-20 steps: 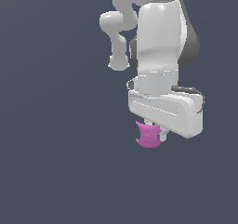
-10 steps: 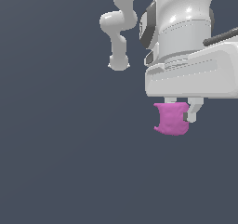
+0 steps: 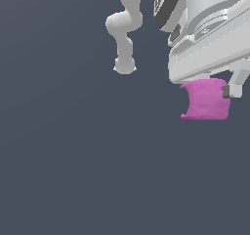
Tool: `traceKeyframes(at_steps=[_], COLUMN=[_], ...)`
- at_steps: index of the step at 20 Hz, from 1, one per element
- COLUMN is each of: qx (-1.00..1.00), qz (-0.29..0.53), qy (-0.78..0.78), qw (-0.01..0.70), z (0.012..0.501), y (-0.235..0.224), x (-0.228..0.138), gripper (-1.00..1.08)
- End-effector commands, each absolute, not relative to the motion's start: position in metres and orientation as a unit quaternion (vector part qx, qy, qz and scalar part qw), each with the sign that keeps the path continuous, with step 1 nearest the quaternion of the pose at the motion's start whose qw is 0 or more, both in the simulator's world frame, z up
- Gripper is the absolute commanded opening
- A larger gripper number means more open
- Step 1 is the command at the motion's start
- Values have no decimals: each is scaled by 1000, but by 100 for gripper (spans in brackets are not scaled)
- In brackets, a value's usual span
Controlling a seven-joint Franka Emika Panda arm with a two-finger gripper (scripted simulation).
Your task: Pick up the object and move it to a goal position.
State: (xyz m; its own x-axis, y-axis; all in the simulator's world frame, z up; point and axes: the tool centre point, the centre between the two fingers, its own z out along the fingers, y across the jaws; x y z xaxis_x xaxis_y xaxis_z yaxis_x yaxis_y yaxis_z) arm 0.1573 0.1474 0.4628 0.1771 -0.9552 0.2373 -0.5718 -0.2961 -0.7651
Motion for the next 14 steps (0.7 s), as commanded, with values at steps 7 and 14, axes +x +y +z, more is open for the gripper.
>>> traceKeyframes(at_steps=[7,14], qx=[-691,-681], qz=[-388,-399], qy=[540,544], qw=[281,286], z=[499,512], y=[157,161], x=[150,147], gripper=[-100,-100])
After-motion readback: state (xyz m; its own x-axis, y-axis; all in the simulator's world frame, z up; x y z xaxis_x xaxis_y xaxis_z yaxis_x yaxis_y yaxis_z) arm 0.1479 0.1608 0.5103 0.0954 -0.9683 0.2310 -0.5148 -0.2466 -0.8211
